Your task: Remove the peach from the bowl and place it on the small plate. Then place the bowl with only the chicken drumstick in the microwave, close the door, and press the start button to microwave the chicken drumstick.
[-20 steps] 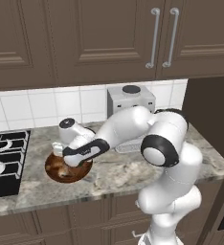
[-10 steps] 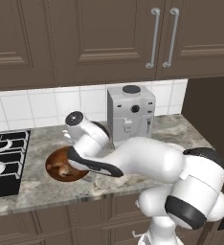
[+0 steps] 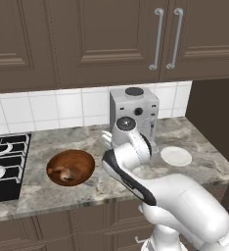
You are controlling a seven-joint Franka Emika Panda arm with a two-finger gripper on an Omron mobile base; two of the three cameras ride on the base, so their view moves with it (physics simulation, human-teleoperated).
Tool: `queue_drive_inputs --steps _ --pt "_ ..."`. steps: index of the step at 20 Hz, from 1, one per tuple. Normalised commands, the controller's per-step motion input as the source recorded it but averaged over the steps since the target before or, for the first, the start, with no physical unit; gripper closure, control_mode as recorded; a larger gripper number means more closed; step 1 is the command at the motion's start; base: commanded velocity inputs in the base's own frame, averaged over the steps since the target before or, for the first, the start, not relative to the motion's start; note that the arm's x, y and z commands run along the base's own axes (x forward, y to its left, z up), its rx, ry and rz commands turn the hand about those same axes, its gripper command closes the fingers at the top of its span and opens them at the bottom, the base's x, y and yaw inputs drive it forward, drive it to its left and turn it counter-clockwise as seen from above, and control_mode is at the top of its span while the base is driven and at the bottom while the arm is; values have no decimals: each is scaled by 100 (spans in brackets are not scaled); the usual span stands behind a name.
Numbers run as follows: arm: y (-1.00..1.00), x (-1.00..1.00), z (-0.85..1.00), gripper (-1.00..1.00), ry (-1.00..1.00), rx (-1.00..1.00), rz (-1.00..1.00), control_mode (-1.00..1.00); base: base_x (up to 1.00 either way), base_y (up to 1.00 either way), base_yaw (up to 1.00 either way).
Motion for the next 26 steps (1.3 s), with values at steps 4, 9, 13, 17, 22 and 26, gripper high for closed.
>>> queue_drive_inputs --steps 4,9,13,17,22,26 --pt "-100 -17 25 100 0 14 -14 -100 0 0 0" --pt "-100 -13 13 100 0 14 -11 -100 0 0 0" --pt "-100 -1 6 100 0 13 -10 -100 0 0 0" --pt "-100 0 1 100 1 12 -10 -100 0 0 0" --pt "-100 7 -3 100 12 12 -9 -100 0 0 0" --pt "-74 32 -21 100 24 6 -3 -100 0 0 0"
